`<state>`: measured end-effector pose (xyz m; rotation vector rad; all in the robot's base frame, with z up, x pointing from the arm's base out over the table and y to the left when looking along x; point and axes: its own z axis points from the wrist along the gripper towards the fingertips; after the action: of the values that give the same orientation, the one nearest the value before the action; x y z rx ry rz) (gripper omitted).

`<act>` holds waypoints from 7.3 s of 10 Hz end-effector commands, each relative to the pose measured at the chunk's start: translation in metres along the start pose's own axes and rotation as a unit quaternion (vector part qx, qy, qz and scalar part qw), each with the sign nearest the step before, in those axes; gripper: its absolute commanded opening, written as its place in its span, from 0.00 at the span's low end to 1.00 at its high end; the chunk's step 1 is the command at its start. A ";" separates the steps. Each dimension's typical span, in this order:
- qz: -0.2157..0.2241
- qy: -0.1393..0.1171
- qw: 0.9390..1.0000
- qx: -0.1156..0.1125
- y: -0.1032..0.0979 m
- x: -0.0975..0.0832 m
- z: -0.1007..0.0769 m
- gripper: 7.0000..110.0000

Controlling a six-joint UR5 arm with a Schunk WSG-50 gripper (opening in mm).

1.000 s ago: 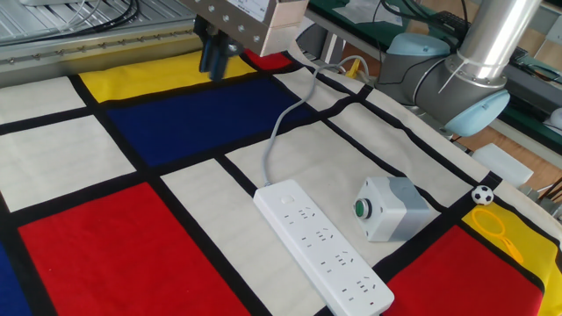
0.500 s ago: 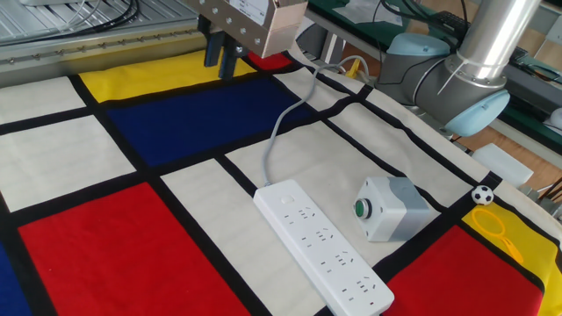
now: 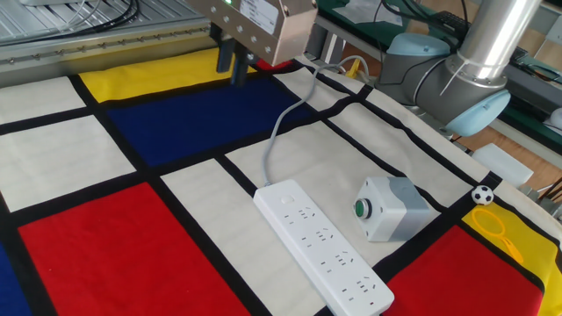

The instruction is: Turn on the power strip by pressing the button

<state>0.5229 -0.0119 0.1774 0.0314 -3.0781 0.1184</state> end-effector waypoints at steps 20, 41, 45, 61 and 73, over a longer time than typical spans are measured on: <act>-0.001 -0.041 0.998 -0.057 0.044 -0.064 0.034 0.36; -0.041 -0.109 0.993 -0.001 0.031 -0.062 0.103 0.57; 0.004 -0.054 0.998 -0.010 -0.014 -0.103 0.167 0.57; 0.028 -0.009 0.999 -0.022 0.059 0.006 0.157 0.57; 0.084 0.010 0.996 -0.041 0.055 0.057 0.158 0.57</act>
<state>0.4708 0.0323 0.0202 -0.2249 -3.0570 0.0211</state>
